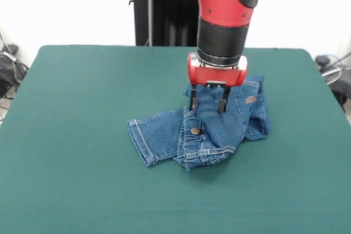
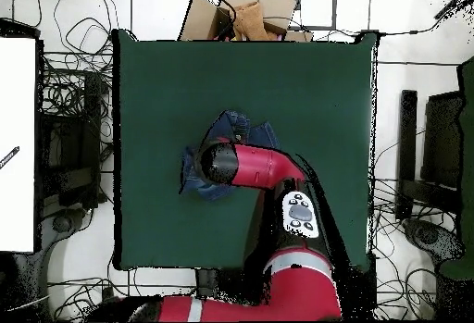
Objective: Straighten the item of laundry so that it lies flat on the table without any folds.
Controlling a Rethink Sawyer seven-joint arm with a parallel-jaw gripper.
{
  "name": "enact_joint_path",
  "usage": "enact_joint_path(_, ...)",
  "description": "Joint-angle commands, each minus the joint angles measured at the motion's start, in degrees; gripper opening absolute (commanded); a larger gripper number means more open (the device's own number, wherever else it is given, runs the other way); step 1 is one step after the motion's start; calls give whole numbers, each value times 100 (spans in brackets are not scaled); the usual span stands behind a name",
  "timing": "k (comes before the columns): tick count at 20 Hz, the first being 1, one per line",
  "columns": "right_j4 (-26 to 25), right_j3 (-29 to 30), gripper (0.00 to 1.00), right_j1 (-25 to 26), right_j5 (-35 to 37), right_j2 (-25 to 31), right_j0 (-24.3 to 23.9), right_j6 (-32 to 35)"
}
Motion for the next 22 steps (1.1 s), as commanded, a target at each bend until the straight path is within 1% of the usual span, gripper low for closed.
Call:
enact_joint_path(1,-351,-97,100,297,-458,388,143,519)
enact_joint_path(5,-357,-68,100,318,-571,399,174,617)
enact_joint_path(8,-346,-14,100,307,-587,477,105,609)
enact_joint_path(16,-310,-49,100,277,-689,425,137,661)
enact_joint_path(17,-300,-61,0,269,-664,420,146,663)
enact_joint_path(22,-225,-17,0,186,-517,379,203,728)
